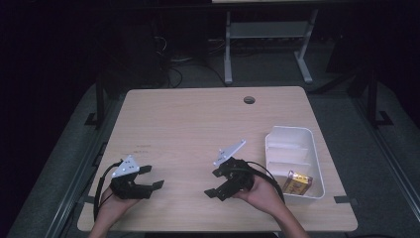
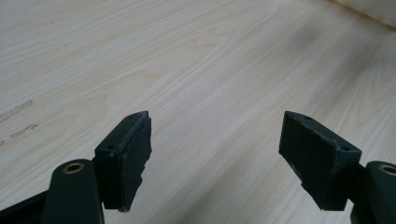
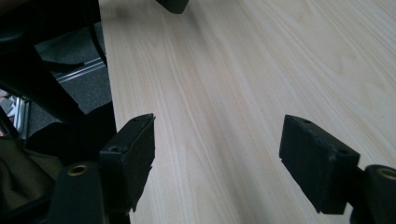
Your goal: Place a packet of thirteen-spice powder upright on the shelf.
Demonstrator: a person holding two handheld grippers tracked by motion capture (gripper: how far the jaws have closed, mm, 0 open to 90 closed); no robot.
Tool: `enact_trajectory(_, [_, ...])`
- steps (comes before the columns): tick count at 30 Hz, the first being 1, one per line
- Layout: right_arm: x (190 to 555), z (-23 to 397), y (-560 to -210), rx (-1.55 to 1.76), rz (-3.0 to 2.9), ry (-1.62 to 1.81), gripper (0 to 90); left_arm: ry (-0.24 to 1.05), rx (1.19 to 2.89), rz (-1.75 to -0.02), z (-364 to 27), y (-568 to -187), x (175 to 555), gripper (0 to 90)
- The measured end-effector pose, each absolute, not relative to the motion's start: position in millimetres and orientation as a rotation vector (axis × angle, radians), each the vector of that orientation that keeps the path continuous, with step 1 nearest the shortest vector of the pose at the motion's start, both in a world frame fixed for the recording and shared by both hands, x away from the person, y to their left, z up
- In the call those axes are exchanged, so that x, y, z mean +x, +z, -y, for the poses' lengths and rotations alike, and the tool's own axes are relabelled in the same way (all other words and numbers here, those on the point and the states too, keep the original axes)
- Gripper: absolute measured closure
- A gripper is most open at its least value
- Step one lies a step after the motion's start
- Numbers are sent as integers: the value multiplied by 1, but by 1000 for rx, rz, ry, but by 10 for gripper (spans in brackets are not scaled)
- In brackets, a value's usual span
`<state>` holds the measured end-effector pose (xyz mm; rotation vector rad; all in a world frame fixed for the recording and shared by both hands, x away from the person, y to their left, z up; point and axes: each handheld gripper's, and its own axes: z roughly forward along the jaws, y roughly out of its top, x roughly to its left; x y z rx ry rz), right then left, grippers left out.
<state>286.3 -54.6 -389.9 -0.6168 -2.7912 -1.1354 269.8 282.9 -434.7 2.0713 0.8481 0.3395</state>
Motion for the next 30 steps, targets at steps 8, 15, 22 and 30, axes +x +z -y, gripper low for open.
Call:
enact_trajectory(8, [286, 50, -403, -636, 2778, -1126, 238, 337, 2076, -843, -282, -435, 269, 248])
enact_trajectory(15, [284, 49, -414, -631, 2798, -1093, 211, 333, 2074, -845, -281, -435, 269, 241])
enact_trajectory(22, [279, 52, -424, -644, 2794, -1081, 227, 328, 2084, -836, -280, -436, 269, 239])
enact_trajectory(30, [271, 55, -428, -651, 2798, -1089, 227, 332, 2087, -835, -279, -436, 269, 238])
